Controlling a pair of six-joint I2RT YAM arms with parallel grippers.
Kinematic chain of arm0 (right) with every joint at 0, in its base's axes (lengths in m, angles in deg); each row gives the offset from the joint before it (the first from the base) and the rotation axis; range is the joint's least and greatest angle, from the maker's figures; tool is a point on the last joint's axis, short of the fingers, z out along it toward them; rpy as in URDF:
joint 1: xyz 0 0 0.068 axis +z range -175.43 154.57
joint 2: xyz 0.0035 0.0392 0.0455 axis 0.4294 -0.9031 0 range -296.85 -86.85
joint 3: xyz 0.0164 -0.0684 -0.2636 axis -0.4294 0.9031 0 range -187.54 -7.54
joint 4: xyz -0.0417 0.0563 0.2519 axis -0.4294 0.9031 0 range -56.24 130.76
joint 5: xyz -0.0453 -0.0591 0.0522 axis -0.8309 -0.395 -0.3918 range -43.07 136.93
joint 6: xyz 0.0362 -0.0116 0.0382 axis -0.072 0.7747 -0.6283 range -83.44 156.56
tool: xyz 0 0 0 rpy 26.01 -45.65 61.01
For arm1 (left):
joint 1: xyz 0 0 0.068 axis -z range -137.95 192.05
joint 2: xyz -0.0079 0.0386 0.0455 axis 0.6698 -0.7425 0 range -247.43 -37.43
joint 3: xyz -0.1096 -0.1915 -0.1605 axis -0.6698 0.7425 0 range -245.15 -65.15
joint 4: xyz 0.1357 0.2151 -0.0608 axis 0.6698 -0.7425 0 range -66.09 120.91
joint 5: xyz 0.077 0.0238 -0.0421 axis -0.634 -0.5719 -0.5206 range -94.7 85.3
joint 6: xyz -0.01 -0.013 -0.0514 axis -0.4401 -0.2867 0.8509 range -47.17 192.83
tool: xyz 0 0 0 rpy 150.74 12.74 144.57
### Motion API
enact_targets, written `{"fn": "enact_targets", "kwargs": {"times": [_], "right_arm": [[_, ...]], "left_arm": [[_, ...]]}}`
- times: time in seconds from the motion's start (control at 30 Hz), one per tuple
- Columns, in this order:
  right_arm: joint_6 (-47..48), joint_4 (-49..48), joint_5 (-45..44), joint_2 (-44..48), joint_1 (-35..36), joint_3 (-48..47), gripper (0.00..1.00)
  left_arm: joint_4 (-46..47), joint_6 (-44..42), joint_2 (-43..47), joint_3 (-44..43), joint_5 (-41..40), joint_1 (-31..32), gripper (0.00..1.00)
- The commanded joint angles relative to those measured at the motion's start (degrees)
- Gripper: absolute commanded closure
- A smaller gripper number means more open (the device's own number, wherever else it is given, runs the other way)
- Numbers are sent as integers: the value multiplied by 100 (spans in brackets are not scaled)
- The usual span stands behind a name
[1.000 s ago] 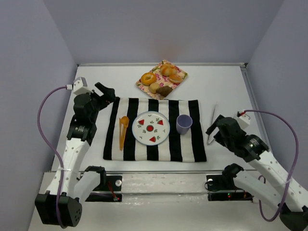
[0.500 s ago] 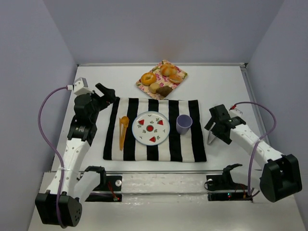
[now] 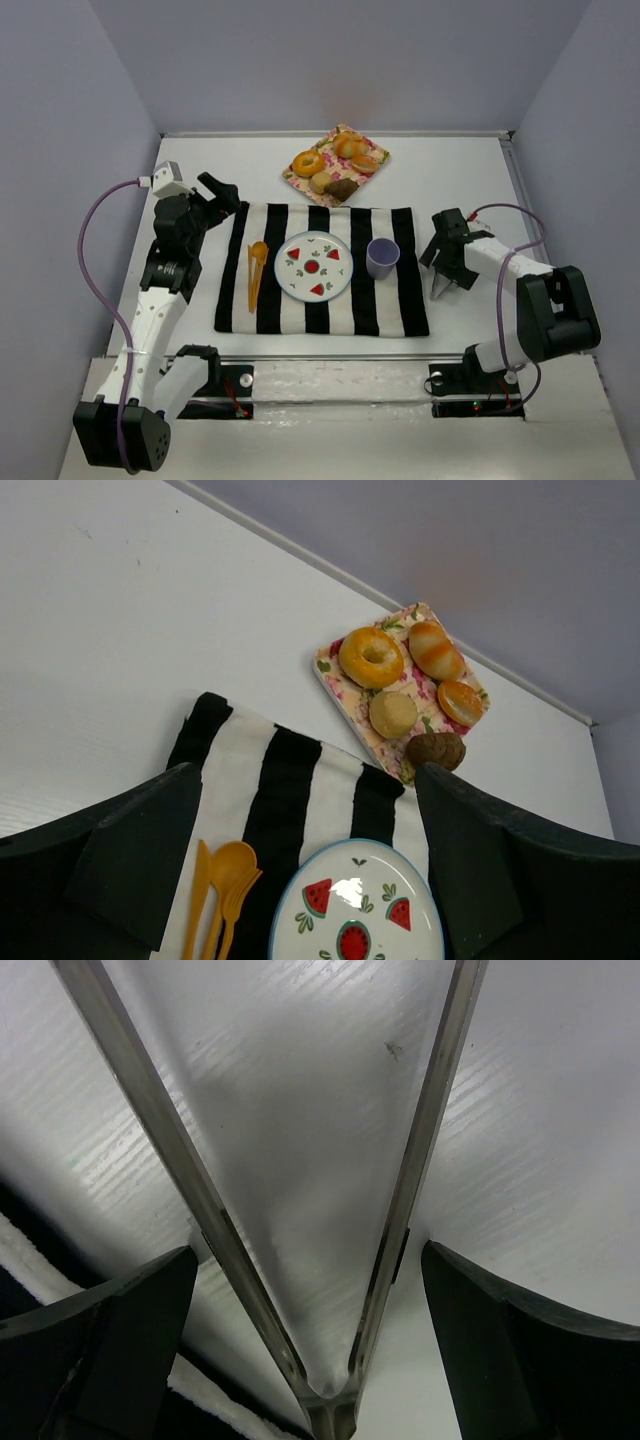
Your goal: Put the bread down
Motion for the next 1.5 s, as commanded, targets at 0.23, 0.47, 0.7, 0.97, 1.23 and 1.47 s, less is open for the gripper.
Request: {"fn": "enact_targets", "kwargs": {"times": [0.23, 0.47, 0.7, 0.97, 1.23, 1.47], "right_arm": [[64, -672, 307, -585, -418, -144, 17], [-104, -699, 7, -639, -418, -118, 47], [596, -673, 191, 537, -418, -249, 64], [2065, -355, 594, 1900, -418, -979, 66], [3605, -795, 4084, 1772, -418, -1883, 67], [5732, -66, 5892, 514, -207, -3370, 59]], "left_arm": [[213, -163, 75, 70, -104, -20, 1], [231, -155, 49, 114, -51, -20, 3], [231, -128, 58, 114, -16, -20, 3], [257, -93, 40, 123, 46, -20, 3], [284, -49, 23, 88, 151, -20, 4], [284, -49, 31, 88, 160, -20, 4]]}}
